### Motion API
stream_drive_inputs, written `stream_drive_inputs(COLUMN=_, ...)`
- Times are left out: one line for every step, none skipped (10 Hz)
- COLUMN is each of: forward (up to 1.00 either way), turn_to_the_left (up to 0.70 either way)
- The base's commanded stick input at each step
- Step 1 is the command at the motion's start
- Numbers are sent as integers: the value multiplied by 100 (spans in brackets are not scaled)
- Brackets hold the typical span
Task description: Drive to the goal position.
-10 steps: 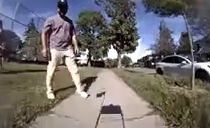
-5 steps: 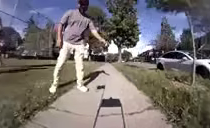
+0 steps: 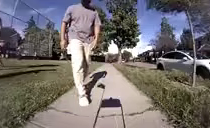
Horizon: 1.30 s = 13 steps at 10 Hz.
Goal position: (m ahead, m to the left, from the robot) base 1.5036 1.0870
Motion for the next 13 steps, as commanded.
stream_drive_inputs(forward=6, turn_to_the_left=-1)
stream_drive_inputs(forward=6, turn_to_the_left=-1)
stream_drive_inputs(forward=6, turn_to_the_left=-1)
stream_drive_inputs(forward=6, turn_to_the_left=-1)
stream_drive_inputs(forward=6, turn_to_the_left=-1)
stream_drive_inputs(forward=6, turn_to_the_left=-1)
stream_drive_inputs(forward=6, turn_to_the_left=-1)
stream_drive_inputs(forward=6, turn_to_the_left=-1)
stream_drive_inputs(forward=6, turn_to_the_left=-1)
stream_drive_inputs(forward=6, turn_to_the_left=-1)
stream_drive_inputs(forward=6, turn_to_the_left=-1)
stream_drive_inputs(forward=6, turn_to_the_left=-1)
stream_drive_inputs(forward=6, turn_to_the_left=-1)
